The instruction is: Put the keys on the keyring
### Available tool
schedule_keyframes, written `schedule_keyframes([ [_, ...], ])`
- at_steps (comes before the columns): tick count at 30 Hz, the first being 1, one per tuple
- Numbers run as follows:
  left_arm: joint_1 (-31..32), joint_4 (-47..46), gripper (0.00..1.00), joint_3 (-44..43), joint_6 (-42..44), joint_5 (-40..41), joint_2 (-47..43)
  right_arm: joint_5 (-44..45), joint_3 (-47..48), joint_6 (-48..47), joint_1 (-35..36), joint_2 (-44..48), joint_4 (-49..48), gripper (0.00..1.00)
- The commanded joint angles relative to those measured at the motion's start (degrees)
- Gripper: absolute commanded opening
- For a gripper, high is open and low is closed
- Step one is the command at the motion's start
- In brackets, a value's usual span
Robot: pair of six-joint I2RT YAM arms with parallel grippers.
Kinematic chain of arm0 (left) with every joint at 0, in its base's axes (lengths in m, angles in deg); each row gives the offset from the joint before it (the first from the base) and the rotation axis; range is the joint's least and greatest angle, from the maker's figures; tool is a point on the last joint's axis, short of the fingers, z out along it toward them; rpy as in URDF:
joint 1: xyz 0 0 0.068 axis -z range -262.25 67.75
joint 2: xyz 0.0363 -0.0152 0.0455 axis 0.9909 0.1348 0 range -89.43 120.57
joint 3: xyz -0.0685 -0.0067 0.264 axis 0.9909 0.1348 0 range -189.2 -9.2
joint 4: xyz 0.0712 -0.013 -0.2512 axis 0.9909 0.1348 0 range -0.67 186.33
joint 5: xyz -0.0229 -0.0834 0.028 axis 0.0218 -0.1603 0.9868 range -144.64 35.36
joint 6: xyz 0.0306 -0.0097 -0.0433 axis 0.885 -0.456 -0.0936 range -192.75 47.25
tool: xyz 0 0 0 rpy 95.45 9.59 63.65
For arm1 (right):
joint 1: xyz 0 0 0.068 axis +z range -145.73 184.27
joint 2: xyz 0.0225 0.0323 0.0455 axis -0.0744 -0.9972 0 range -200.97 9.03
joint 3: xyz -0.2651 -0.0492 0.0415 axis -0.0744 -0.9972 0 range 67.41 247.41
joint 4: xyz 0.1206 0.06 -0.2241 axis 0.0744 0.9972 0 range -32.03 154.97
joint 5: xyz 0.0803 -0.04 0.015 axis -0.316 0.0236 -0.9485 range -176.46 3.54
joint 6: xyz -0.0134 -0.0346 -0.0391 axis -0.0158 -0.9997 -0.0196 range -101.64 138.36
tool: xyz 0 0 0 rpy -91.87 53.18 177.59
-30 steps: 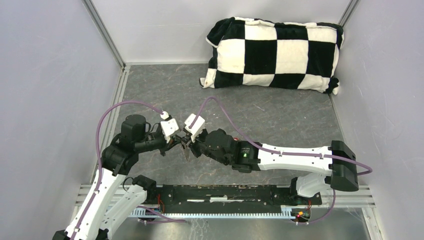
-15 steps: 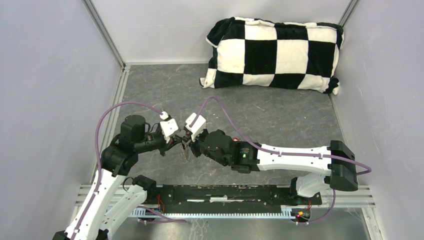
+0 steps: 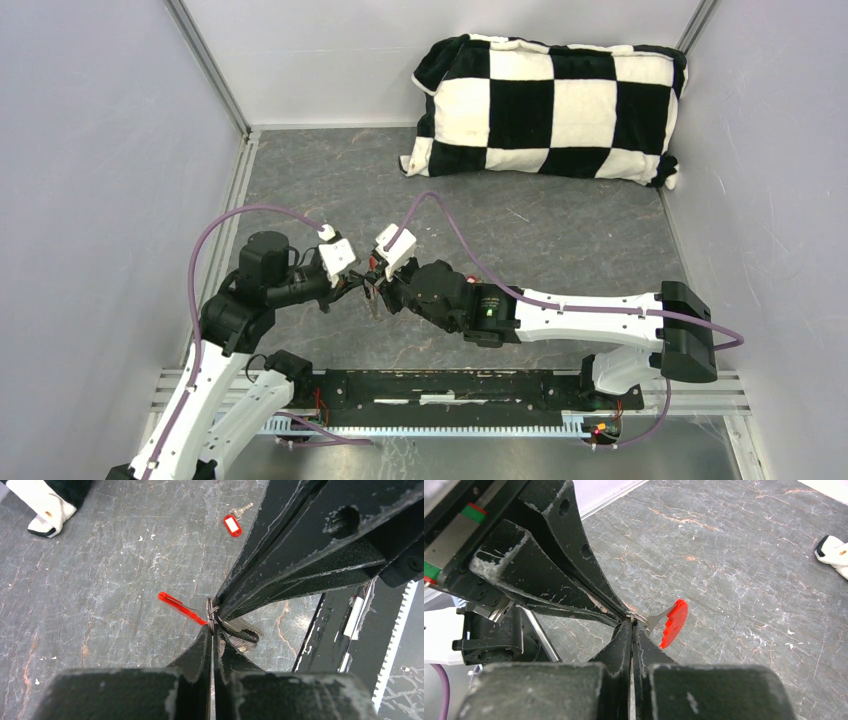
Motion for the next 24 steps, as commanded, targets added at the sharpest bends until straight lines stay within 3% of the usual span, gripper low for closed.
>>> schedule_keyframes([
  [1, 0.03, -0.63, 0.02, -1.39, 3.11, -2.07, -0.92, 2.43, -0.71, 1.72, -0.03, 2.24, -3.53, 0.0],
  [16, 0.04, -2.43, 0.02, 0.9, 7.15, -4.85, -6.3, 3.63, -3.03, 3.77, -0.58, 4.09, -4.68, 0.0],
  [24, 0.0, -2.34, 0.02, 0.01, 6.75, -4.59, -5.36, -0.46, -5.76, 1.7, -0.61, 5.94, -8.68, 0.0],
])
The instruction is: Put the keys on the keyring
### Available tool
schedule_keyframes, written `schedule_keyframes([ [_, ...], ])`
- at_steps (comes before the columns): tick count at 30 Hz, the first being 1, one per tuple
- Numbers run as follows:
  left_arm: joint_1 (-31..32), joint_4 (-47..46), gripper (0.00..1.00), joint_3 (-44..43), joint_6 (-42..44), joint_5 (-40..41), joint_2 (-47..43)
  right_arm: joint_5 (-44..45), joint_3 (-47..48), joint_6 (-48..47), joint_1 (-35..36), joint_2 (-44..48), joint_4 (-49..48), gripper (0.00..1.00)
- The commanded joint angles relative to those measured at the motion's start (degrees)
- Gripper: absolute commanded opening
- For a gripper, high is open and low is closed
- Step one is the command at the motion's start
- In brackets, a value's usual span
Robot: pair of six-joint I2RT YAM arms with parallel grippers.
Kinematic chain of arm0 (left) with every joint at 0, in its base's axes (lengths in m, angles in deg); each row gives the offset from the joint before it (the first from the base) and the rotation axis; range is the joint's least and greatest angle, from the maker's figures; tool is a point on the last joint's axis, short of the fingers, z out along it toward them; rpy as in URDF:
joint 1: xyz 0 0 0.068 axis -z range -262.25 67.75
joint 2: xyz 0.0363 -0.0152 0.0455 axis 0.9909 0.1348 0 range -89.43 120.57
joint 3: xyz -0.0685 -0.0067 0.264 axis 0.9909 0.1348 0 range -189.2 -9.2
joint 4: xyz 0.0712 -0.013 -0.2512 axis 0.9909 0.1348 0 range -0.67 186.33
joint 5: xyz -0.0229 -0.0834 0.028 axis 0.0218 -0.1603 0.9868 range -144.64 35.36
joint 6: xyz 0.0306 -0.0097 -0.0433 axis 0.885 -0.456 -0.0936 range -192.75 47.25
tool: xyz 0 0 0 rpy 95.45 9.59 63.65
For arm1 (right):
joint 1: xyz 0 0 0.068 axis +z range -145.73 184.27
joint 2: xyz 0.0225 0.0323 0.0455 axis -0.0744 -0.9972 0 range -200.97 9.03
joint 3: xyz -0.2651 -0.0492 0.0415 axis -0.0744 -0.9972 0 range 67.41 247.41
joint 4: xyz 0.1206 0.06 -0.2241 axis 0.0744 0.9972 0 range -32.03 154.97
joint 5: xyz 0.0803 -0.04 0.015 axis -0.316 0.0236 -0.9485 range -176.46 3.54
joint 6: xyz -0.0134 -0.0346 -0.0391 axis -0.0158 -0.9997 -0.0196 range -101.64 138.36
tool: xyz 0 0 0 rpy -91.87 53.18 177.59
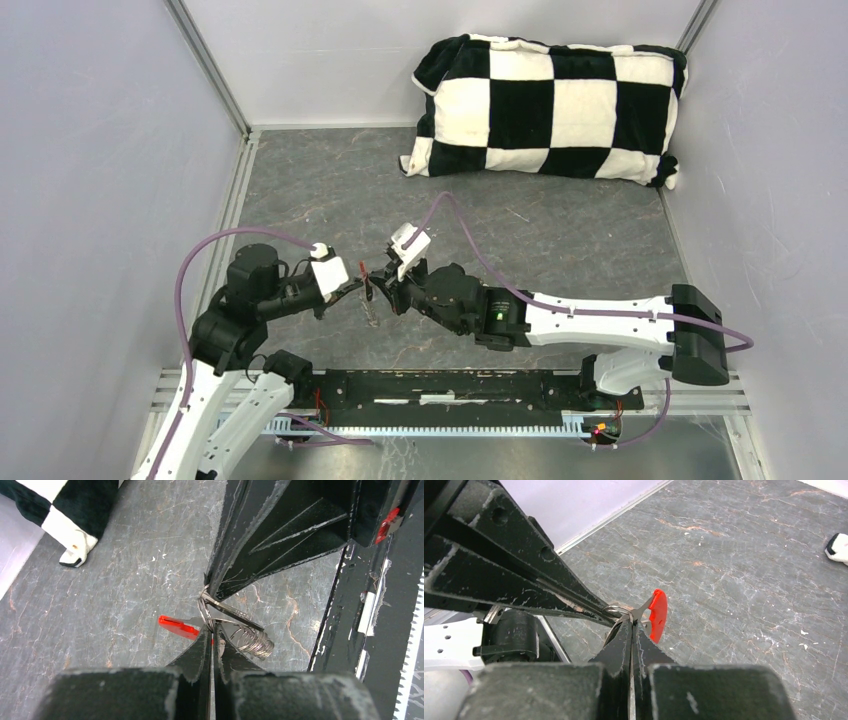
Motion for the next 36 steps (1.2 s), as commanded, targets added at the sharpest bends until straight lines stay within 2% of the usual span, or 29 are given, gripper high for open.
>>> schedule_keyframes([
  [1, 0.0, -1.95, 0.02, -1.22, 1.42, -2.72, 0.65, -0.89, -2.7, -1.48, -0.58, 3.45, -4.9, 0.0],
  [10, 0.01, -3.61, 0.02, -0.18, 2.19, -3.44, -1.2, -2.11, -4.79, 1.65, -1.58, 4.55, -4.83, 0.0],
  [17, 0.03, -7.11, 0.02, 0.89, 3.2, -6.43, -4.41, -10.73, -8.62, 6.68, -5.48, 5.84, -9.49, 0.0],
  [23, 0.01, -7.69, 0.02, 1.12, 5.91, -8.89, -5.28, -16.4, -9.87, 7.24, -6.77, 6.41, -12.72, 0.01],
  [32, 0.06, -5.32, 0.02, 0.77, 5.23, -5.85, -2.32, -16.36, -12.72, 7.07, -7.48, 9.36, -14.22, 0.0],
  [33, 0.03, -4.91, 0.04, 0.66, 5.12, -5.49, -1.5, -16.44, -12.55, 6.86, -7.49, 9.36, -13.94, 0.0],
  [36, 0.07, -3.16, 0.16, 0.31, 4.12, -5.09, 0.73, -16.79, -12.1, 6.21, -7.6, 9.45, -13.62, 0.0],
])
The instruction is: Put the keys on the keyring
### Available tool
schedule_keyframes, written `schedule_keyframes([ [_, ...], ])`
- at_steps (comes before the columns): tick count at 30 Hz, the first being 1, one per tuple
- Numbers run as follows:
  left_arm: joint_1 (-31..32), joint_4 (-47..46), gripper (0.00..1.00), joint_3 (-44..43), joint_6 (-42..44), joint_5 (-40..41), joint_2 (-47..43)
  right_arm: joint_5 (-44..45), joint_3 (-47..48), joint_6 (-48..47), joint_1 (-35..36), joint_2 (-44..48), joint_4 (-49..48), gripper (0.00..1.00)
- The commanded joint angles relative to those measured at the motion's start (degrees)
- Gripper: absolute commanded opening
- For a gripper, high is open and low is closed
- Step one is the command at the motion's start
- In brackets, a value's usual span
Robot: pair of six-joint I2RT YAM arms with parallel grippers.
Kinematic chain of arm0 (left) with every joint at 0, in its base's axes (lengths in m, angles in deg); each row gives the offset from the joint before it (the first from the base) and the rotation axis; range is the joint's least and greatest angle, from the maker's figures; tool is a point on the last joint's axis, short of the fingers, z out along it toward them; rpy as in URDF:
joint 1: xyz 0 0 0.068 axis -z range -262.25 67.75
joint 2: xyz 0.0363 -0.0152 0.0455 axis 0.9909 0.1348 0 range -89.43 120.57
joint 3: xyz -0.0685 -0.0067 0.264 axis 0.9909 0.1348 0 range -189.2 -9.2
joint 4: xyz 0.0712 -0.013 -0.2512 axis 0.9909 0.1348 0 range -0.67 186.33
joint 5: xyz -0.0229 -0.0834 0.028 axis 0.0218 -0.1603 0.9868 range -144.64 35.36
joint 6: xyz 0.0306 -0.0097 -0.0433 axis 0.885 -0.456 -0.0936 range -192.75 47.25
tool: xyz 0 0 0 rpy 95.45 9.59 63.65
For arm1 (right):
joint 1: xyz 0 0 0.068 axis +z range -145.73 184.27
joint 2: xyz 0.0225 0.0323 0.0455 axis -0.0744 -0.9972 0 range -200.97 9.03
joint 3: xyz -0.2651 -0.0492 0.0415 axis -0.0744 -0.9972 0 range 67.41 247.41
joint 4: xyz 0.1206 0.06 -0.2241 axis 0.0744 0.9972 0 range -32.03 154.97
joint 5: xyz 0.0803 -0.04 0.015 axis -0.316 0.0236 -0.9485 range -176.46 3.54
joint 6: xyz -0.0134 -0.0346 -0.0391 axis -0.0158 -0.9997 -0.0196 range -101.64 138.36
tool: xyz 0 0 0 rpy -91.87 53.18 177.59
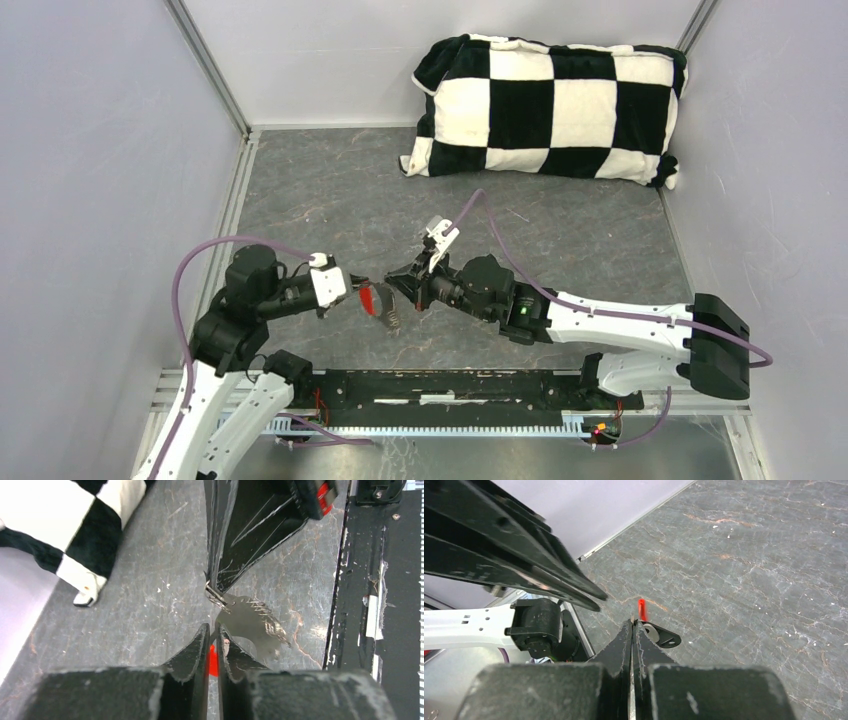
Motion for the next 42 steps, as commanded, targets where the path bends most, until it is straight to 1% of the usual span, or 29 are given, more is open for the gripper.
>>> schedule_keyframes([
  [1, 0.06, 2.06, 0.19, -0.98, -0.67, 0.78, 3.56, -0.92, 1.06, -0.53, -0.27, 1.78, -3.98, 0.0],
  [5, 0.02, 3.6, 0.3, -1.22, -2.41, -2.8, 5.49, -1.28, 2.07, -1.02, -0.26, 1.46, -3.01, 0.0],
  [10, 0.0, 3.84, 0.38, -1.86, -4.35, -6.8, 6.26, -1.45, 2.39, -1.18, -0.16, 1.28, -2.89, 0.0],
  [16, 0.08, 1.53, 0.4, -1.37, -9.43, -9.97, 7.8, -1.89, 4.06, -1.74, -0.12, 0.08, -1.43, 0.0],
  [20, 0.07, 0.58, 0.41, -1.17, -10.96, -9.78, 8.82, -1.72, 4.15, -1.84, -0.14, 0.05, -1.43, 0.0],
  [25, 0.04, 0.57, 0.4, -1.4, -11.49, -8.37, 10.3, -1.93, 4.2, -1.79, -0.11, -0.13, -1.55, 0.0],
  [33, 0.05, -1.92, 0.37, -0.81, -13.06, -7.26, 10.97, -2.34, 4.28, -1.79, 0.07, -0.29, -1.51, 0.0],
  [42, 0.01, -1.91, 0.24, -0.63, -12.19, -4.21, 12.22, -2.86, 4.89, -2.09, 0.34, -0.67, -1.66, 0.0],
])
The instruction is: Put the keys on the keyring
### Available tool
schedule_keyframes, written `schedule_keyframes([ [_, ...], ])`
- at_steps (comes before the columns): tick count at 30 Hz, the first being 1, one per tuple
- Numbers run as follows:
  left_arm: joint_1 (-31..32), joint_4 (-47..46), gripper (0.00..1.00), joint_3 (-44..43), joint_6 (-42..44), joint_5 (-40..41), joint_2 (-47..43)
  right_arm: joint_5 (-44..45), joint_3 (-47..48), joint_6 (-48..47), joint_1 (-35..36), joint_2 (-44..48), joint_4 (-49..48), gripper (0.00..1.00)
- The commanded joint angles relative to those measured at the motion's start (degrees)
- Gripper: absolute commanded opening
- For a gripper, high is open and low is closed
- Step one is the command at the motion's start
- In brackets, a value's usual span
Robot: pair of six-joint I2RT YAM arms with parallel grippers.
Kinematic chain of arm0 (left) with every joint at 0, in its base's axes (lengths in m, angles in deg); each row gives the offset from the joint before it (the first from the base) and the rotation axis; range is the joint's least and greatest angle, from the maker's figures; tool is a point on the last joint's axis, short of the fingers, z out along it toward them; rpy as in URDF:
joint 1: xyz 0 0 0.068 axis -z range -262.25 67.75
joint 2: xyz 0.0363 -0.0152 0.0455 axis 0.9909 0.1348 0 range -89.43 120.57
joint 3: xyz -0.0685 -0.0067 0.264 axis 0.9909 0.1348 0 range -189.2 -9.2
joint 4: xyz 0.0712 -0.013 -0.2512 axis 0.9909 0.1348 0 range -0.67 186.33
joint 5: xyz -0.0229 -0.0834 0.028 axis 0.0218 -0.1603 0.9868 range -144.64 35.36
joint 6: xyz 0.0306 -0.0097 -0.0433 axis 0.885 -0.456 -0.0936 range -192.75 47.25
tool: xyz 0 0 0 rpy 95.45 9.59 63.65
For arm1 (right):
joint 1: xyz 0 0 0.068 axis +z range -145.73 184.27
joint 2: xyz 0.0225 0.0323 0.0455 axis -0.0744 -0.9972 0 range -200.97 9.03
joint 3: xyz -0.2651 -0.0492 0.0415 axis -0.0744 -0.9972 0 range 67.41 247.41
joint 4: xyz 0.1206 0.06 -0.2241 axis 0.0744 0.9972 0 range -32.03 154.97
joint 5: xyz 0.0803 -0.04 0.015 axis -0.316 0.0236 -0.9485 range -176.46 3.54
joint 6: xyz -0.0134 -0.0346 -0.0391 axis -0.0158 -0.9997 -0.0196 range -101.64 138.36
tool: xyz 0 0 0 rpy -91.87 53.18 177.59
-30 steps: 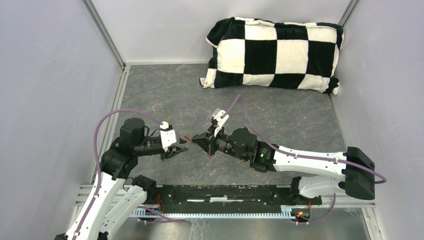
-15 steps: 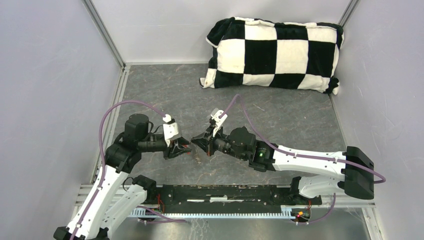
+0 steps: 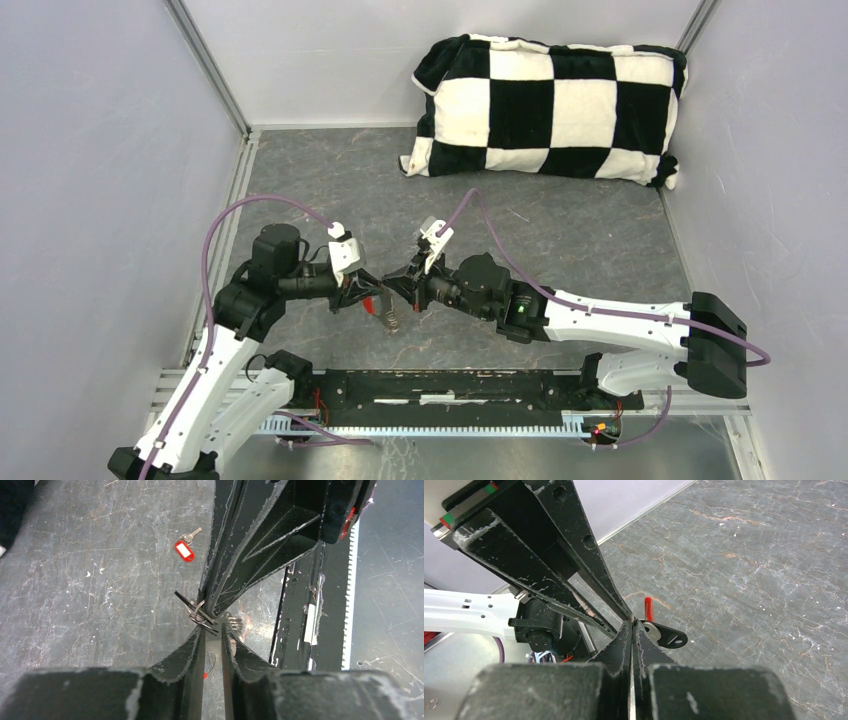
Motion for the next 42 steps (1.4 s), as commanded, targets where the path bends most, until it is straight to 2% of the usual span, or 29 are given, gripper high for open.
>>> schedule_keyframes([
  [1, 0.06, -1.93, 0.22, -0.67, -1.44, 1.62, 0.54, -1.04, 3.71, -0.96, 0.3, -0.22, -2.78, 0.0],
  [6, 0.01, -1.66, 0.09, -0.82, -0.36, 3.59, 0.41, -1.05, 3.76, -1.08, 0.43, -0.16, -2.58, 0.0],
  [11, 0.03, -0.36, 0.04, -0.72, 1.65, 4.79, -0.31, -0.56, 3.68, -1.38, 0.48, 0.13, -2.06, 0.0],
  [25, 0.0, -3.5, 0.02, 0.39, 1.73, 7.54, -4.29, 1.11, 2.22, 0.47, 0.29, 1.2, -1.07, 0.0],
  [35, 0.05, -4.44, 0.02, 1.11, 3.18, 5.02, -7.32, -0.29, 0.56, 2.46, -0.81, 2.12, -0.51, 0.0],
  [42, 0.01, -4.38, 0.02, 1.16, 4.62, 3.27, -8.78, -1.88, 0.11, 2.2, -1.46, 3.18, 0.4, 0.11],
])
